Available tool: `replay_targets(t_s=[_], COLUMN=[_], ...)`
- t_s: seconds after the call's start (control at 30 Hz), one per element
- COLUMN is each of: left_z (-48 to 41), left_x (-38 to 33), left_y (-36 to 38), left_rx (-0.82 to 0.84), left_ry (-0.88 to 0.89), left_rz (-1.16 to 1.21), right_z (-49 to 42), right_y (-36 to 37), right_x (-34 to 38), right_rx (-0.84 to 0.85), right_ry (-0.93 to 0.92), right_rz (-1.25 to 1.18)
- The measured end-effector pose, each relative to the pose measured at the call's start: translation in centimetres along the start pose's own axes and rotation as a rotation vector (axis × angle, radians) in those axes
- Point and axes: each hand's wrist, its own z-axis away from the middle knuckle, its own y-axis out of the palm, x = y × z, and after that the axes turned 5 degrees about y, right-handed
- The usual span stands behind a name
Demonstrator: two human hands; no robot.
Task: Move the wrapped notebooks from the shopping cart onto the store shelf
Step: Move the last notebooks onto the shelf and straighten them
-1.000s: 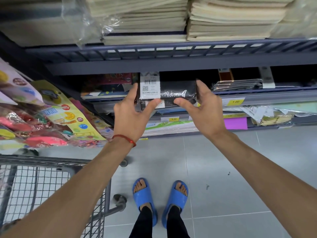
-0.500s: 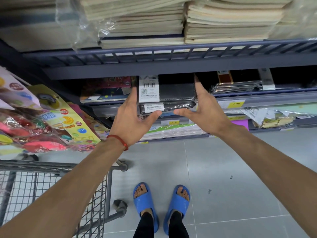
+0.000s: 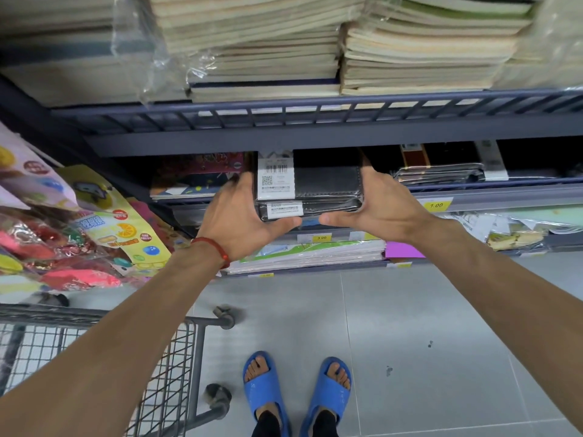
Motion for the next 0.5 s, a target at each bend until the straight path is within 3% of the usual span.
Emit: replay_targets(t_s=[0.5], left_z=[-0.54], left_x=[-0.20], left_y=[0.10], left_rx=[0.044], left_ry=[-0.093], left_rz=[0.159], right_z=[-0.26], right_y=[0.88], right_x=[-0.40], right_rx=[-0.063], right_ry=[0.097], right_rz=[0.002])
